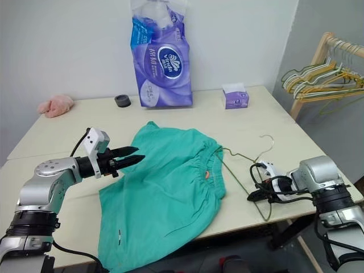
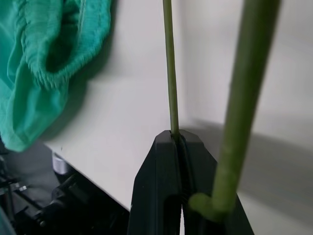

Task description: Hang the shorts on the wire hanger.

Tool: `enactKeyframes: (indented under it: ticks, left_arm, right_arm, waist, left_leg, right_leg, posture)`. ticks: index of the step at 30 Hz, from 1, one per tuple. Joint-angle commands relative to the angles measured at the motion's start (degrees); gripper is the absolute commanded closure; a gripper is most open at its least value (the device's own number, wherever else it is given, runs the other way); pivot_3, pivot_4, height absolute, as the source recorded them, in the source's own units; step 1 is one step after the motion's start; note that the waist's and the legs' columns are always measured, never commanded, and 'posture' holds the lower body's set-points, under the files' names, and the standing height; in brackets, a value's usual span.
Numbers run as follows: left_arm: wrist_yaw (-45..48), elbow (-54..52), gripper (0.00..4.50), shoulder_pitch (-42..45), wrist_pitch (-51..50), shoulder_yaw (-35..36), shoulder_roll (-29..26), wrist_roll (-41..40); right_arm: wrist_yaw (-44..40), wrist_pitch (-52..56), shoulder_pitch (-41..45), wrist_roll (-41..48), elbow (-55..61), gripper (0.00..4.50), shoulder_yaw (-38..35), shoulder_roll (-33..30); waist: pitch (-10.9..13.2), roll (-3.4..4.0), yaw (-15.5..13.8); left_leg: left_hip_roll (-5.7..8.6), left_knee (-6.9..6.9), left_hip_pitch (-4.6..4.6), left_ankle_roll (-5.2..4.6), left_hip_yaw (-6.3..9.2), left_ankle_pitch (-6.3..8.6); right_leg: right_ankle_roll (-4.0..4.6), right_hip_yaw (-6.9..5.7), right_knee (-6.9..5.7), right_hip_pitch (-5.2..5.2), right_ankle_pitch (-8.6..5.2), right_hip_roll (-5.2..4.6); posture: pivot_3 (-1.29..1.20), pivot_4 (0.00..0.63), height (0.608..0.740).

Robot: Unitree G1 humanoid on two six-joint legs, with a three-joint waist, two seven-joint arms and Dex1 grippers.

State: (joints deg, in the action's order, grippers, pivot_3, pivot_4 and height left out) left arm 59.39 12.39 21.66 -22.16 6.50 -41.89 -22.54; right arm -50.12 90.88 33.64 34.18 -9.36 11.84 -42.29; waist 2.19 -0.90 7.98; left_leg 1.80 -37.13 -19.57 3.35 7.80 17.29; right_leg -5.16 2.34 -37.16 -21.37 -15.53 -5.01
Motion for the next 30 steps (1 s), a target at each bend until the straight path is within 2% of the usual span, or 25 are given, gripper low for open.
enactKeyframes:
  ticks: [1, 6, 12, 24, 27, 29, 30]
  left_arm:
    - [-0.22, -2.04, 2.3, 0.52, 0.18, 1.12, -0.32, -0.39]
    - [0.09, -2.22, 2.3, 0.33, 0.62, 0.41, -0.18, 0.11]
    - [0.07, -2.37, 2.3, 0.41, 0.59, 0.33, 0.04, 0.15]
    - [2.45, -5.57, 2.3, -1.67, -1.75, -1.64, 0.89, -0.8]
    - [2.04, -5.26, 2.3, -0.78, -1.35, -3.42, 2.5, 0.08]
    - [0.81, -3.84, 2.3, 0.94, -2.04, -3.73, 4.02, 0.22]
    - [-0.16, -2.89, 2.13, 2.18, -2.85, -3.79, 4.99, 0.13]
  right_arm:
    - [-0.66, 1.62, -0.61, 5.48, 4.18, 4.5, -1.51, -1.66]
    - [1.1, 1.62, -5.72, 9.33, 8.45, 4.5, -0.39, -4.65]
    - [2.39, 1.62, -6.77, 13.8, 10.84, 4.5, 0.17, -5.96]
    - [2.48, -0.68, -4.24, 12.91, 12.44, 4.5, -4.25, -4.26]
    - [2.54, -4.25, -3.4, 10.85, 12.34, 4.5, -3.73, -4.49]
    - [0.73, -14.55, -4.2, 4.34, 15.6, 4.5, 1.67, -8.42]
    - [0.79, -18.82, -4.01, 1.37, 16.84, 4.5, 3.47, -9.39]
  waist:
    - [0.0, 0.0, 0.02]
    - [-0.01, -0.01, -0.05]
    - [0.0, 0.0, 0.02]
    - [0.0, 0.0, -0.01]
    - [0.01, 0.02, -0.01]
    - [0.01, 0.02, -0.11]
    - [0.02, 0.03, -0.17]
  left_leg:
    - [-0.01, 0.0, 0.0, 0.0, 0.0, 0.0]
    - [0.01, 0.01, -0.02, -0.01, 0.0, 0.01]
    - [0.0, -0.05, -0.04, -0.01, -0.05, 0.0]
    - [0.01, -0.05, -0.07, -0.01, -0.05, 0.0]
    - [0.01, -0.06, -0.07, -0.01, -0.07, 0.0]
    - [0.02, -0.1, -0.1, -0.01, -0.08, 0.0]
    - [0.03, -0.14, -0.15, -0.01, -0.06, 0.0]
  right_leg:
    - [0.0, -0.01, 0.0, 0.0, 0.0, 0.01]
    - [0.0, -0.01, 0.05, 0.0, 0.0, 0.0]
    - [-0.04, -0.02, 0.0, 0.0, 0.01, 0.02]
    - [-0.04, -0.01, 0.04, 0.0, 0.02, 0.01]
    - [-0.05, -0.02, 0.02, 0.0, 0.02, 0.01]
    - [-0.06, -0.02, 0.03, 0.0, 0.02, 0.01]
    - [-0.06, -0.07, 0.05, 0.0, 0.02, 0.01]
  posture:
    - [-0.12, 0.0, 0.74]
    - [-0.12, 0.0, 0.74]
    - [-0.11, 0.0, 0.74]
    - [-0.14, 0.0, 0.74]
    - [-0.15, 0.0, 0.74]
    - [-0.15, 0.0, 0.74]
    - [-0.15, 0.0, 0.74]
